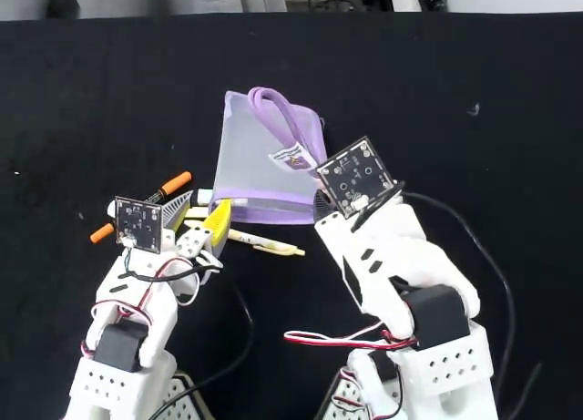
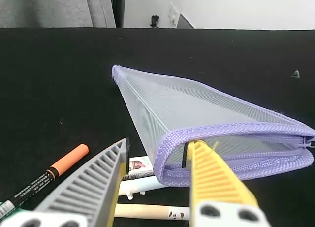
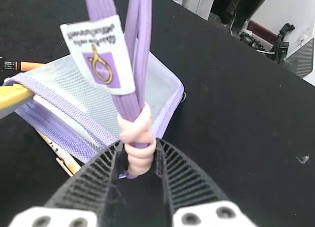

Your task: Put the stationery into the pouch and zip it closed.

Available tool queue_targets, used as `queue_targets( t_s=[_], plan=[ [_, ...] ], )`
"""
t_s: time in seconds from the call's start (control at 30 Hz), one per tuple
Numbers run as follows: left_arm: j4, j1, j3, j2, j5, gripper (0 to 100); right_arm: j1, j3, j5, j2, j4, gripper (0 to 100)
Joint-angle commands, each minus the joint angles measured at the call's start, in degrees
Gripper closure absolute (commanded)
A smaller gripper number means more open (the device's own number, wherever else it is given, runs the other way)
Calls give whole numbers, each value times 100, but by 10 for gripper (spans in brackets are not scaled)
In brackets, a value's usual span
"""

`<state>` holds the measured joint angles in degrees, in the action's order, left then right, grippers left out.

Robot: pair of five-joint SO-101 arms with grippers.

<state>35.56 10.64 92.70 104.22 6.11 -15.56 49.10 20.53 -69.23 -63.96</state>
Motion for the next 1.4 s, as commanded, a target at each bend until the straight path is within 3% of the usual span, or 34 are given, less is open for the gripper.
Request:
queue_targets(
  t_s=[0.0,0.47,0.63,0.87,1.37],
  plan=[
    [-123,84,-40,26,70,801,62,-444,35,-171,-35,988],
    [132,92,-277,-26,70,778,62,-444,35,-171,-35,988],
    [264,92,-875,-870,70,766,62,-444,35,-171,-35,988],
    [-730,57,-1323,-2681,97,769,62,-444,35,-171,-35,988],
    [-2681,31,-1393,-4492,-149,771,62,-444,35,-171,-35,988]
  ],
)
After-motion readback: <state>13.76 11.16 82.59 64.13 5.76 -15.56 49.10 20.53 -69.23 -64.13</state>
